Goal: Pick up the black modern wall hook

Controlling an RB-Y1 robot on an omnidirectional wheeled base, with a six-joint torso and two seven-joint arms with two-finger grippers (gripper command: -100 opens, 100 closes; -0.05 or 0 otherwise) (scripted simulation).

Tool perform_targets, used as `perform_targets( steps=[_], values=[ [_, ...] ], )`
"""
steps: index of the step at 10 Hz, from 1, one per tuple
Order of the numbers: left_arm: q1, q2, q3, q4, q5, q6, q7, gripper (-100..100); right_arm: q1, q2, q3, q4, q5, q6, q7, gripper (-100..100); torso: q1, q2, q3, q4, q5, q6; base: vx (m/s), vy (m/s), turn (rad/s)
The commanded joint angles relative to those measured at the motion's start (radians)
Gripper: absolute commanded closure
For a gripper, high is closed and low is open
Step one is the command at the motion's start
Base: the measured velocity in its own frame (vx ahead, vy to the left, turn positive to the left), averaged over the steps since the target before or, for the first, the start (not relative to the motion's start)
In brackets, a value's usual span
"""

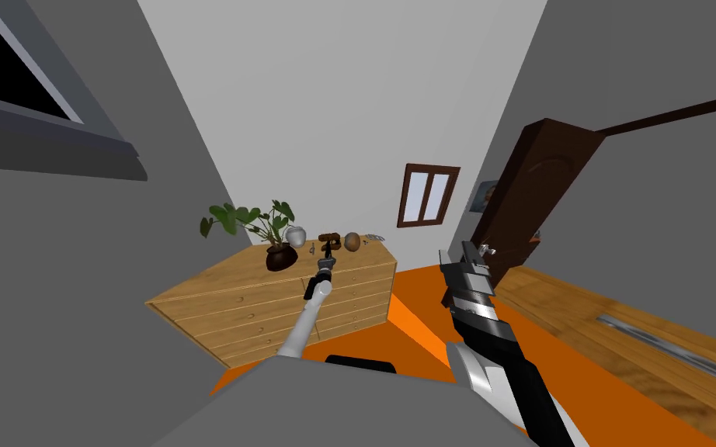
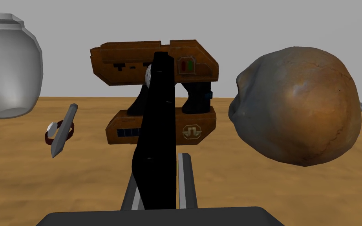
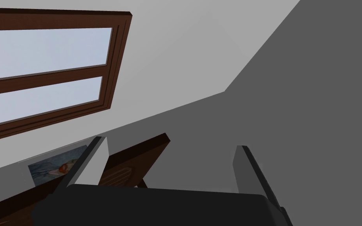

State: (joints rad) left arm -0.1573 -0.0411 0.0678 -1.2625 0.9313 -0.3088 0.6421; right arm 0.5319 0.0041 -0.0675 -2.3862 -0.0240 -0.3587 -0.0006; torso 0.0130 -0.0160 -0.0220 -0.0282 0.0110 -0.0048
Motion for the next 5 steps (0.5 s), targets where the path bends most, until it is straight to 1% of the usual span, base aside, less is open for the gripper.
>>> perform_targets(
  steps=[1, 2, 3, 4, 5],
  values=[
    [0.05, 0.003, -0.006, -0.05, 0.01, 0.025, -0.004, 100, 0.0, 0.0, 0.0, 0.0, 0.0, 0.0, 0.0, 0, 0.0, 0.0, 0.0, 0.0, 0.0, 0.0, 0.07, -0.014, -0.11],
    [0.086, 0.003, -0.006, -0.09, 0.01, 0.025, -0.004, 100, 0.0, 0.0, 0.0, 0.0, 0.0, 0.0, 0.0, 0, 0.0, -0.003, -0.002, 0.0, 0.0, 0.001, 0.092, -0.018, -0.068],
    [0.116, 0.003, -0.006, -0.118, 0.01, 0.025, -0.004, 100, 0.0, 0.0, 0.0, 0.0, 0.0, 0.0, 0.0, 0, 0.0, -0.005, -0.003, -0.001, 0.0, 0.001, 0.046, -0.017, -0.005],
    [0.131, 0.003, -0.006, -0.131, 0.01, 0.025, -0.004, 100, 0.0, 0.0, 0.0, 0.0, 0.0, 0.0, 0.0, 0, 0.001, -0.003, -0.002, -0.002, 0.0, 0.0, 0.009, -0.011, 0.004],
    [0.165, 0.003, -0.017, -0.169, 0.018, 0.048, -0.009, 100, 0.0, 0.0, 0.0, 0.0, 0.0, 0.0, 0.0, 0, 0.002, -0.002, -0.002, -0.002, 0.001, -0.001, 0.062, -0.018, -0.123]
  ],
)
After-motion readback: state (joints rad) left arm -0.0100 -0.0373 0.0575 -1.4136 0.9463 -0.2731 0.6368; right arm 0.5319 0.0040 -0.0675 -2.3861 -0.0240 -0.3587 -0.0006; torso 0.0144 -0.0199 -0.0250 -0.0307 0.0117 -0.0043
